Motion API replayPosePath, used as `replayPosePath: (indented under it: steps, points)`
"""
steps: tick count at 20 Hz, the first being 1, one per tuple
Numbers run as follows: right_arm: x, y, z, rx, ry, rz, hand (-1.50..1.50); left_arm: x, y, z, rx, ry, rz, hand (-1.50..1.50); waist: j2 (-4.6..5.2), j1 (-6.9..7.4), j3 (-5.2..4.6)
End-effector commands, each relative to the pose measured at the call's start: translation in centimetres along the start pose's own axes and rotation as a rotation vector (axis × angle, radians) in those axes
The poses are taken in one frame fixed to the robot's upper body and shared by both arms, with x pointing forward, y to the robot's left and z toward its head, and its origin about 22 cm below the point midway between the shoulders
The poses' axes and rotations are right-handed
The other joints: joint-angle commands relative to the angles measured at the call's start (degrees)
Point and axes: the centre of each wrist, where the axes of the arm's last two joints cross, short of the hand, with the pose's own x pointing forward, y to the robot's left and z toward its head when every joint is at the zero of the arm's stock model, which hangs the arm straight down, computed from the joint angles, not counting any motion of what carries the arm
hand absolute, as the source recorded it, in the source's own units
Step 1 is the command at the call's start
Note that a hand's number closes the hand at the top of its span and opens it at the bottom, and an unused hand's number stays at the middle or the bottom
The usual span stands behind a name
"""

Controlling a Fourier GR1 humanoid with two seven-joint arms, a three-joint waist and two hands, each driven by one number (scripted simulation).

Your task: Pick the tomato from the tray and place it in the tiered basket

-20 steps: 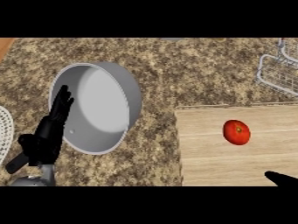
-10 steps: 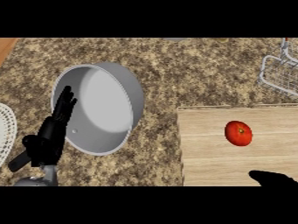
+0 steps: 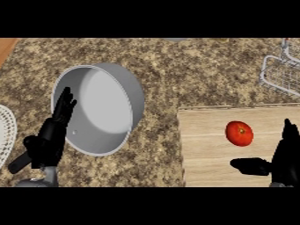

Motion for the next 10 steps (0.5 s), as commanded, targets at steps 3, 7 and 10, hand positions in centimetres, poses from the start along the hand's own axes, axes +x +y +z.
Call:
replayPosePath:
  steps: [3,7,10]
  points:
    - [2.5,0.9,-0.3,0.08,0.244,0.112,-1.5,-4.5,0.2,1.9,0.002,0.249,-0.01,0.0,1.0,-0.68,-1.14]
    - [3.8,1.2,0.1,0.116,0.243,0.131,-1.5,-4.8,-0.6,2.2,0.028,0.241,0.003,0.0,0.7,-1.47,-1.12]
    - [5.0,2.5,0.0,0.122,0.261,0.13,-1.5,-4.3,-0.4,2.1,0.011,0.237,0.003,0.0,0.69,-1.01,-0.99]
